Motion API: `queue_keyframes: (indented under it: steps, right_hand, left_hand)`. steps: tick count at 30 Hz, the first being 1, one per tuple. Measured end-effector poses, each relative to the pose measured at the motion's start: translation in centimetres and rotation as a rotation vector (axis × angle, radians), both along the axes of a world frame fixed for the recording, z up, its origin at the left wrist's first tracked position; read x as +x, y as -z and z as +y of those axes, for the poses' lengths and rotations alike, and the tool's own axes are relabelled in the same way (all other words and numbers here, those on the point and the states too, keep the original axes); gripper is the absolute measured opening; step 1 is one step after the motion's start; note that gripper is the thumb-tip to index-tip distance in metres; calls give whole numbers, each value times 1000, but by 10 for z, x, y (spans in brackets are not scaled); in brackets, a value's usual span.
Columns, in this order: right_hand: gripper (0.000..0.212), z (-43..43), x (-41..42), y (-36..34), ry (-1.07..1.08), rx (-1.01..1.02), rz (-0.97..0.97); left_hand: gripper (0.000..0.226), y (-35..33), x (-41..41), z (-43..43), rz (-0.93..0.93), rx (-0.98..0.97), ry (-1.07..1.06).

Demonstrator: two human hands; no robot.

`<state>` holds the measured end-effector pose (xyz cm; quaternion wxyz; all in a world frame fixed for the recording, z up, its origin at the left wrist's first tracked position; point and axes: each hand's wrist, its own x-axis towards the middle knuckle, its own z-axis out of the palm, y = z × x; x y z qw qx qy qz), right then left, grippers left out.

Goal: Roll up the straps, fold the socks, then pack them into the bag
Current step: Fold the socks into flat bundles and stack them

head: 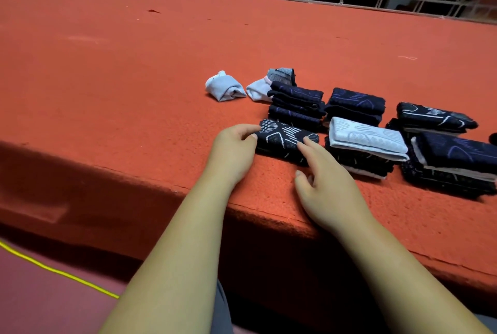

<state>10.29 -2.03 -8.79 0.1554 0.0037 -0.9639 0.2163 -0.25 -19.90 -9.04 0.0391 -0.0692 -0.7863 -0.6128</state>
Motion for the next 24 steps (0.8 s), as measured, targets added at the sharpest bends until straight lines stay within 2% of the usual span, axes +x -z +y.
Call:
queue_keyframes:
  steps: [4, 8, 11, 15, 21, 24]
  right_hand:
    - [59, -4, -1, -5, 14, -25, 34]
    - [38, -19, -11, -24, 13, -26, 114]
    - [24, -39, -31, -44, -16, -55, 122]
    - [26, -72, -72, -66, -72, -41, 82]
    - [32, -115, -146, -85, -78, 115, -47]
    - [42, -137, -179, -101, -101, 220, -246]
  left_hand:
    - [34, -3, -7, -9, -87, 26, 31]
    - [30, -13, -15, -28, -145, 151, 54]
    - [29, -17, -31, -57, -90, 76, -45]
    - [29, -12, -50, -89, -105, 119, -225]
    - [27, -14, -59, -112, -118, 167, -199]
    - [24, -14, -63, -121, -175, 249, -214]
